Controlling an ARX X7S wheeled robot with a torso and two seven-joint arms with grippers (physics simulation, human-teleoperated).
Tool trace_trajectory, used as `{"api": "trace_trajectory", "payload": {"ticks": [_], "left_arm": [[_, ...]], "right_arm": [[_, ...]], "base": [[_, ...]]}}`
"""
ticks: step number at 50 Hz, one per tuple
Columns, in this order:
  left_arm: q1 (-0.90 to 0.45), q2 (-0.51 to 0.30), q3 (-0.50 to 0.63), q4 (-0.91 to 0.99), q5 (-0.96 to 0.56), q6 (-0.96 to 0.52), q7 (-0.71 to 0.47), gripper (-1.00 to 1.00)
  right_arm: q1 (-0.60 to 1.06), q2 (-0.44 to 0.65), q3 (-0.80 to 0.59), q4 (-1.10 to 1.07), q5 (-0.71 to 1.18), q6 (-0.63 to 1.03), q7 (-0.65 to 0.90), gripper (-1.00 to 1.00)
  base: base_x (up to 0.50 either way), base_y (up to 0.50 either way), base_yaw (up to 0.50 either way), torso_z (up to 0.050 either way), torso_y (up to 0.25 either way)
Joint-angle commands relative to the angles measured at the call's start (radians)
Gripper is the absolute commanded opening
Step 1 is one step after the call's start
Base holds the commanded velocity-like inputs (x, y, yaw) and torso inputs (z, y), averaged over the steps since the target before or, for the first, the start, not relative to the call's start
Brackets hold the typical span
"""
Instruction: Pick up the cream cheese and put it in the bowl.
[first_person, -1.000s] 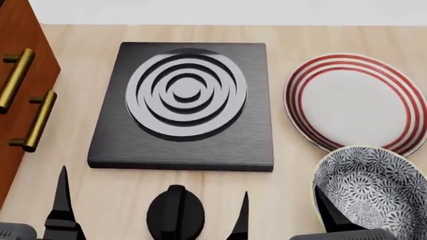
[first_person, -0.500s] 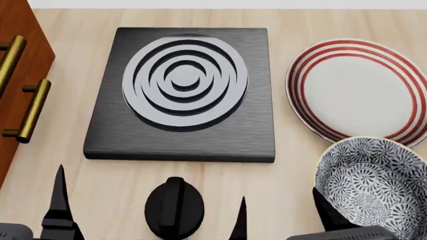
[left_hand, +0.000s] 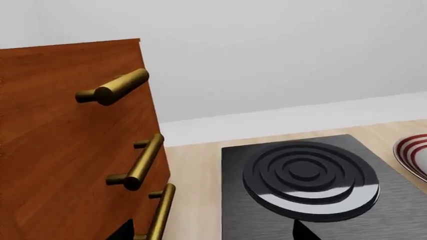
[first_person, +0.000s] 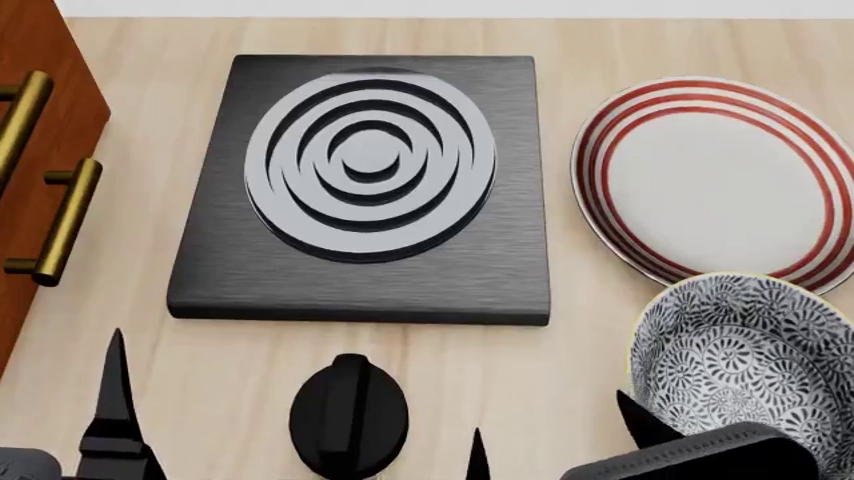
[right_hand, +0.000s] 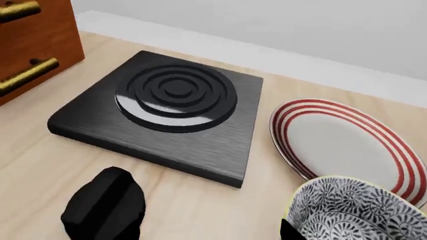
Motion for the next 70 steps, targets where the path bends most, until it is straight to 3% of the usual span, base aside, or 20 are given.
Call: {"api": "trace_trajectory", "payload": {"ticks": [1,2,17,35,61,70], "left_arm": [[0.003,-0.002,0.002,-0.005,0.000,0.009,-0.004,1.00],[0.004,-0.002,0.003,-0.007,0.001,0.012,-0.004,1.00],[0.008,-0.003,-0.006,-0.004,-0.008,0.019,-0.011,1.00],[0.014,-0.006,-0.006,-0.009,-0.006,0.036,-0.019,1.00],[0.009,-0.007,-0.008,-0.018,-0.019,0.031,-0.030,1.00],[0.003,-0.008,-0.007,-0.016,-0.025,0.021,-0.034,1.00]], "right_arm": [[0.083,0.049,0.069,-0.014,0.316,0.145,0.126,1.00],[0.050,0.052,0.053,-0.022,0.262,0.128,0.097,1.00],[0.191,0.136,0.004,0.009,0.626,0.225,0.303,1.00],[0.220,0.167,-0.050,0.091,0.699,0.247,0.312,1.00],[0.570,0.198,-0.288,0.255,0.982,0.317,0.491,1.00],[0.622,0.194,-0.346,0.283,1.007,0.341,0.496,1.00]], "base": [[0.00,0.00,0.00,0.000,0.000],[0.00,0.00,0.00,0.000,0.000],[0.00,0.00,0.00,0.000,0.000],[0.00,0.00,0.00,0.000,0.000],[0.00,0.00,0.00,0.000,0.000],[0.00,0.00,0.00,0.000,0.000]]}}
